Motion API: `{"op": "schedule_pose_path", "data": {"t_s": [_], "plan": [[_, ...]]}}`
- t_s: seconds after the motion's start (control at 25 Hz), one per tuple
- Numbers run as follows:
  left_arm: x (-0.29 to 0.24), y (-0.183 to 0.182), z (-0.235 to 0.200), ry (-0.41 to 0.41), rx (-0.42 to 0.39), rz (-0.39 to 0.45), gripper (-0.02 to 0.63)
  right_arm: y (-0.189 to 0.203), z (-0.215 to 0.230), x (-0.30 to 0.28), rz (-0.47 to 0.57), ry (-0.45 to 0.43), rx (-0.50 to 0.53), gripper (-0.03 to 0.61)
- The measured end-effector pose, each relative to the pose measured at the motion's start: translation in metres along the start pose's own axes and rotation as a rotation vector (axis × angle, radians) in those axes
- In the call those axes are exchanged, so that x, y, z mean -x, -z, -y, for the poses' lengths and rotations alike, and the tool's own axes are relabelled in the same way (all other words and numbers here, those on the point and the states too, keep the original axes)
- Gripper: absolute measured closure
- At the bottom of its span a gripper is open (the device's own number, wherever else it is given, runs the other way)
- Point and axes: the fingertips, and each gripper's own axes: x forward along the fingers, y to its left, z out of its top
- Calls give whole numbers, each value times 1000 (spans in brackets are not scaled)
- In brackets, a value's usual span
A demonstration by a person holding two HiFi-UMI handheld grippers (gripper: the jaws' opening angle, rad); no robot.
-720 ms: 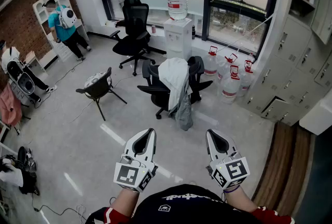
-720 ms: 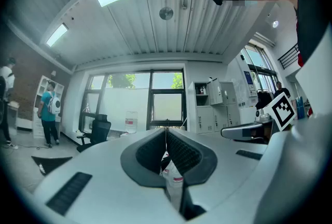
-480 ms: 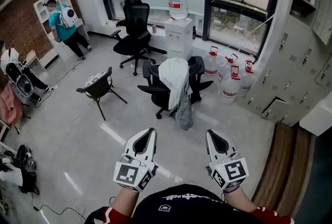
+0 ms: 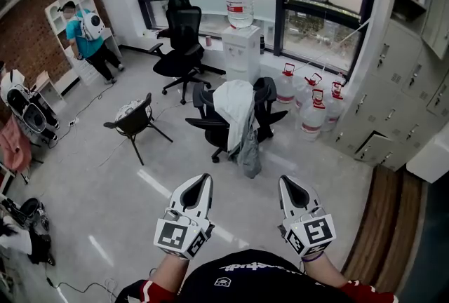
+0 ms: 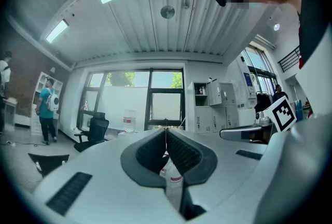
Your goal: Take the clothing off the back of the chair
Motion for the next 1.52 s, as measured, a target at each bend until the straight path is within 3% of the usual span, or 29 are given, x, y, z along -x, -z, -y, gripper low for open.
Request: {"op": "schedule_pose_path", "data": {"t_s": [0.4, 0.68, 1.0, 1.2, 1.52], "plan": [[-18, 5, 4, -1, 2, -8, 589, 5, 15, -6, -19, -18, -25, 575], [-34, 9, 21, 5, -41, -20, 589, 9, 30, -9, -25, -48, -43, 575], [-46, 13, 35, -43, -58, -42, 589, 15, 55, 2, -28, -72, -60, 575], [-55, 14, 45, -27, -38, -45, 589, 16, 69, 1, -22, -75, -64, 575], [-91, 32, 22, -1, -16, -64, 589, 26, 88, -37, -36, -62, -72, 575]]}}
